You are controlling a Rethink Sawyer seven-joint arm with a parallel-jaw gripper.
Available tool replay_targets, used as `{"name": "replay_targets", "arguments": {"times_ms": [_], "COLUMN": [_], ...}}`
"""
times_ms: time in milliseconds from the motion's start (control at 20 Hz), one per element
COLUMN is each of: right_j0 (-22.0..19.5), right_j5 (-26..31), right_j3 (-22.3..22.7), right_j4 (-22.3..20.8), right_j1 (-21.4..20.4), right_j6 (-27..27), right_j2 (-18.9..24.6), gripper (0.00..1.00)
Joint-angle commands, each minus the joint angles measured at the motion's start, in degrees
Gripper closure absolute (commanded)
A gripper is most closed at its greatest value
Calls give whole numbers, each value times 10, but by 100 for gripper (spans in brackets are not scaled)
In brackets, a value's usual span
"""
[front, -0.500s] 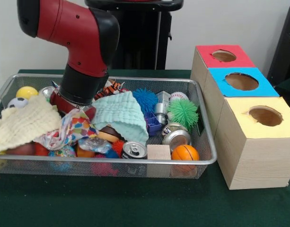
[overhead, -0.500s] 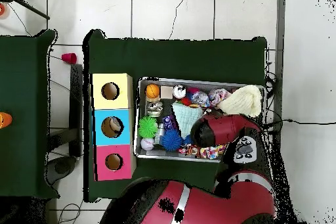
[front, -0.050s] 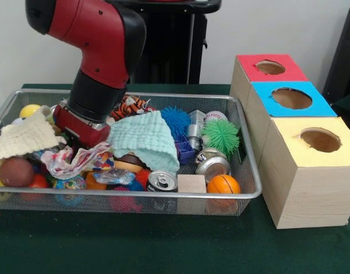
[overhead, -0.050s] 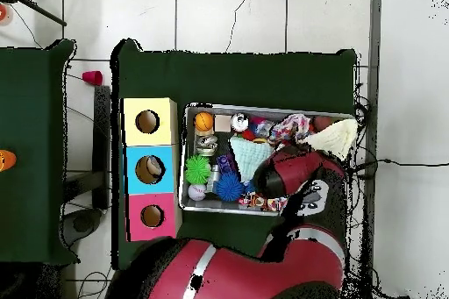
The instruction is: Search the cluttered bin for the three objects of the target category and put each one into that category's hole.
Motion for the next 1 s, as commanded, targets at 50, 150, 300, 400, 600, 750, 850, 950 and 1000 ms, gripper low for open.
{"name": "replay_targets", "arguments": {"times_ms": [50, 150, 300, 400, 600, 750, 850, 950, 1000], "right_j0": [7, 1, -17, -24, -22, -19, -22, -24, -25], "right_j5": [-14, -1, 53, 78, 103, 110, 119, 124, 125], "right_j3": [32, 63, 123, 147, 163, 171, 179, 187, 191], "right_j4": [23, 18, 33, 46, 65, 74, 81, 89, 92], "right_j1": [31, -11, -90, -119, -137, -146, -155, -162, -164], "right_j6": [53, 31, 0, -7, -6, -4, -7, -8, -8], "right_j2": [17, 39, 82, 100, 117, 124, 133, 140, 144], "gripper": [100, 100, 100, 100, 100, 100, 100, 100, 100]}}
